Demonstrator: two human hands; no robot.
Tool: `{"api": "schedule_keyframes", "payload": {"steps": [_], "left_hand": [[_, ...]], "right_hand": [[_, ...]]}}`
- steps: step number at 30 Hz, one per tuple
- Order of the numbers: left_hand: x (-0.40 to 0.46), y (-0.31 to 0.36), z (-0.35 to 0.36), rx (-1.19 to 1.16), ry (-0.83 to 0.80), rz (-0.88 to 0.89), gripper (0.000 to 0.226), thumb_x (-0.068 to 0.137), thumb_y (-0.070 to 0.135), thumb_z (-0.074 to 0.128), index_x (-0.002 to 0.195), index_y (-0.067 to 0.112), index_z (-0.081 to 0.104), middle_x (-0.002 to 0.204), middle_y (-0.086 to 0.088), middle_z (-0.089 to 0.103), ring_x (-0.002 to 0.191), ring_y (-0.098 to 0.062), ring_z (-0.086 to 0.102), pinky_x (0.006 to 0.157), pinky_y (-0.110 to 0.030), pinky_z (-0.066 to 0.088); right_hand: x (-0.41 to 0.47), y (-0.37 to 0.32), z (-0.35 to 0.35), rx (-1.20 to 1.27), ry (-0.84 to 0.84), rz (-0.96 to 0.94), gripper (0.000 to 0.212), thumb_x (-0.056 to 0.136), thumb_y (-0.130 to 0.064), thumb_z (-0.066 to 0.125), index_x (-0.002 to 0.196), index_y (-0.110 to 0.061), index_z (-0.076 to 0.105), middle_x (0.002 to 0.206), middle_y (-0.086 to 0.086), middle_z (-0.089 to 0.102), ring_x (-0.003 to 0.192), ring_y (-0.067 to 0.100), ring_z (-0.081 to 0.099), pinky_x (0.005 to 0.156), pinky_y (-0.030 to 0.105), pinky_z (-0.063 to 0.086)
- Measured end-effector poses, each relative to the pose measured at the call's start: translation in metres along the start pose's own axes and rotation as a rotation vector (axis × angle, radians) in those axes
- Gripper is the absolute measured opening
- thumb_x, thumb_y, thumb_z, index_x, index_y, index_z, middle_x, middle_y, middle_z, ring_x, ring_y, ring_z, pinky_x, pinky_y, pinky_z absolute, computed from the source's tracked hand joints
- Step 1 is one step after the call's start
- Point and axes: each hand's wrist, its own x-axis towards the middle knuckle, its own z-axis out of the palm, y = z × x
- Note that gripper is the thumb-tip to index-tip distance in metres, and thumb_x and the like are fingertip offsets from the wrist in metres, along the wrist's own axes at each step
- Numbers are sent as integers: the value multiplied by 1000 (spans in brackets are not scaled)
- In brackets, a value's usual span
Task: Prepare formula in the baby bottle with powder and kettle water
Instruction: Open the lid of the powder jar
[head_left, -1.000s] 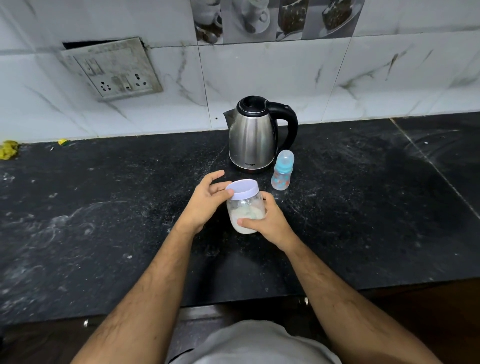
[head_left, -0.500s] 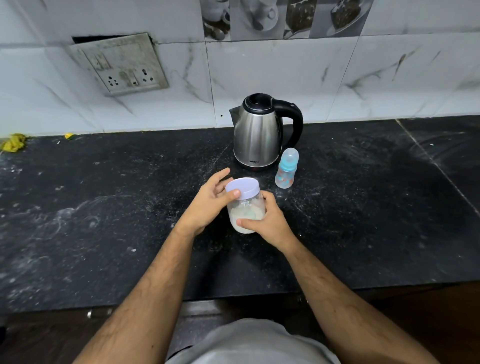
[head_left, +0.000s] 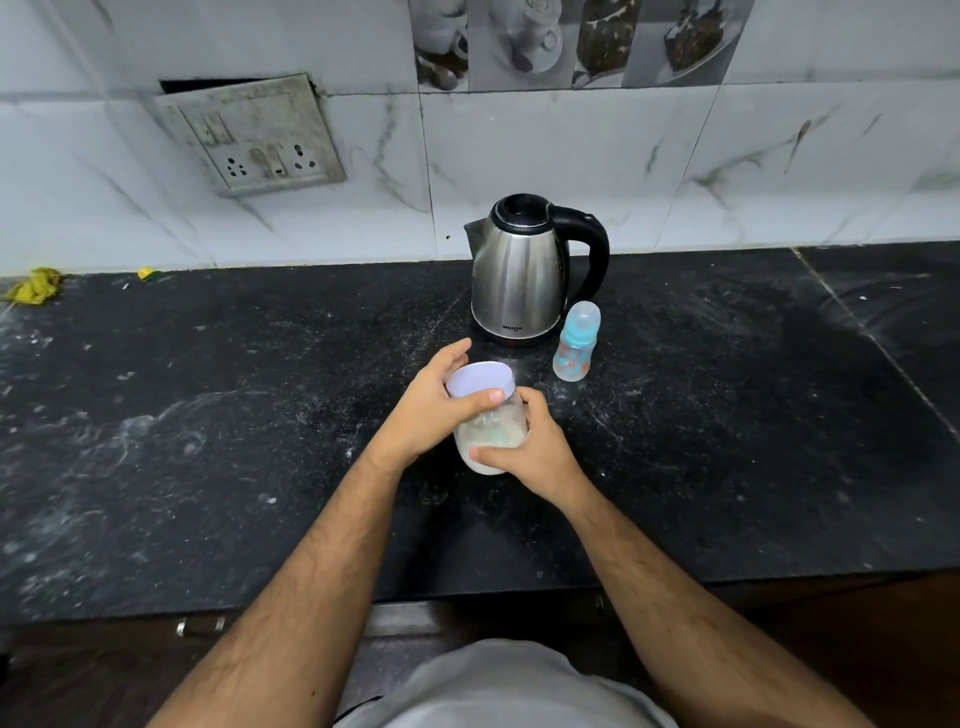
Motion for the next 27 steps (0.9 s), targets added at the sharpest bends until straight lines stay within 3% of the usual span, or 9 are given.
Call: {"api": "schedule_keyframes", "payload": {"steps": [5, 9, 13, 18, 20, 23, 27], "left_hand": [[4, 3, -5, 264, 58, 2, 84, 65, 38, 88, 138, 21, 51, 124, 6, 60, 118, -13, 57, 100, -27, 44], [9, 12, -4, 429, 35, 28, 74, 64, 42, 88, 128, 19, 60, 124, 5, 62, 113, -13, 56, 95, -27, 45], [11, 16, -3, 507, 67, 29, 66, 65, 49, 85, 121, 21, 65, 118, 5, 65, 107, -14, 58, 93, -30, 48], [16, 11, -5, 379, 175, -6, 37, 74, 58, 73, 96, 28, 72, 91, 11, 72, 87, -8, 65, 81, -31, 53], [16, 8, -8, 247, 238, -54, 36, 81, 60, 61, 85, 25, 70, 82, 7, 70, 82, -12, 66, 78, -36, 55], [16, 2, -14, 69, 285, -167, 50, 89, 59, 43, 94, 16, 68, 94, -3, 71, 88, -22, 68, 77, -43, 59], [15, -12, -23, -105, 291, -180, 44, 100, 53, 37, 98, 21, 68, 94, -7, 75, 83, -23, 74, 61, -31, 56]], "right_hand": [[0, -1, 1, -36, 25, -4, 88, 62, -24, 90, 134, -23, 39, 119, -4, 60, 105, 16, 61, 88, 29, 51], [-1, -2, 3, -23, 39, 8, 84, 63, -23, 89, 131, -25, 39, 112, -9, 58, 98, 12, 60, 75, 17, 47], [0, -3, 5, -29, 64, 8, 84, 62, -24, 89, 130, -24, 41, 114, -8, 58, 100, 11, 58, 75, 17, 44], [4, 1, 7, -55, 94, -19, 84, 56, -29, 90, 125, -26, 44, 121, -5, 56, 107, 12, 57, 83, 21, 45], [6, -1, 6, -57, 89, -19, 83, 56, -28, 90, 124, -28, 43, 120, -6, 57, 105, 10, 57, 82, 20, 45], [8, -4, 6, -56, 78, -23, 81, 58, -25, 90, 123, -30, 43, 116, -9, 58, 102, 8, 56, 76, 13, 42], [11, -7, 6, -64, 60, -28, 81, 58, -25, 90, 124, -30, 43, 115, -12, 57, 101, 6, 56, 74, 9, 40]]}}
